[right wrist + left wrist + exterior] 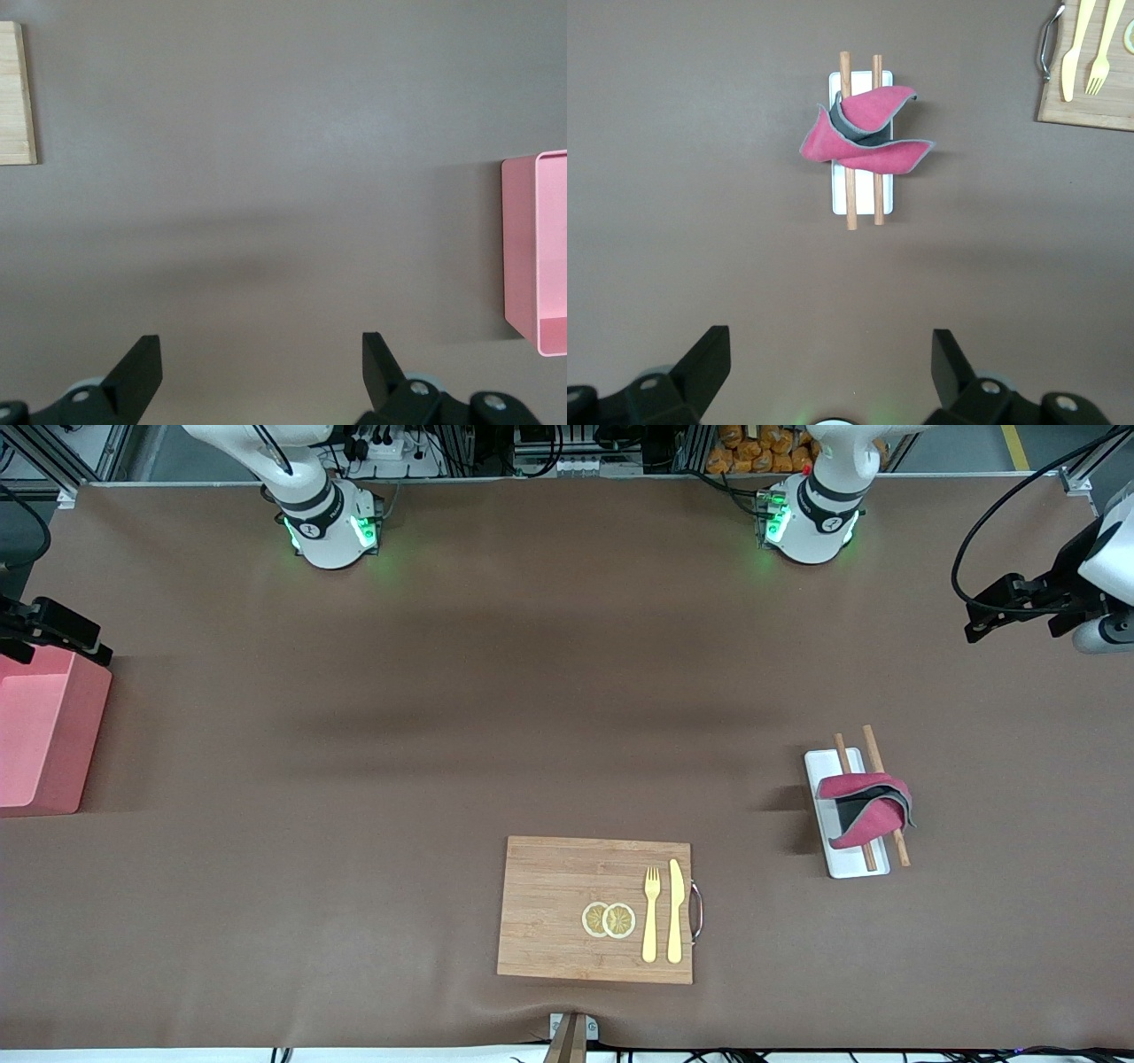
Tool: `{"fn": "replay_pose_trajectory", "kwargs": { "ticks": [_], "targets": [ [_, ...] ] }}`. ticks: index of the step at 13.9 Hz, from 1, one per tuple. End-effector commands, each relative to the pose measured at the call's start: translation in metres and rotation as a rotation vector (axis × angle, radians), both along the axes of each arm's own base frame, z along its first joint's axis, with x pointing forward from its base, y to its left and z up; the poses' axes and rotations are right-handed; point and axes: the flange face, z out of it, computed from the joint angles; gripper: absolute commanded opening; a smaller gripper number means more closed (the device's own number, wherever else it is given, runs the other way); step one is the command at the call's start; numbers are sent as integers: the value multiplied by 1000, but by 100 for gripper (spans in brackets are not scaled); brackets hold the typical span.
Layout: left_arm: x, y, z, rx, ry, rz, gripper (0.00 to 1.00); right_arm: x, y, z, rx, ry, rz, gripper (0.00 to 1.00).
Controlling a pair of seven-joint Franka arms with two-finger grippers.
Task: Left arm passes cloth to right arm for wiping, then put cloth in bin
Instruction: 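Reach the left gripper down to the pink cloth on the white tray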
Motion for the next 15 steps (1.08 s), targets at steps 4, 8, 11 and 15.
{"fn": "replay_pose_trajectory", "kwargs": {
  "ticks": [4, 8, 11, 15],
  "targets": [
    [10, 5, -8, 16, 21, 17, 100, 2, 0, 12, 2, -23, 7, 100],
    [49, 18, -65, -1, 74, 23, 100, 2, 2, 12, 4, -21, 10, 100],
    [78, 39, -113, -21, 55, 51, 100, 2, 2, 10, 6, -17, 10, 100],
    [87, 46, -173, -30, 14, 75, 100, 4, 2, 6, 8, -8, 12, 100]
  ]
}}
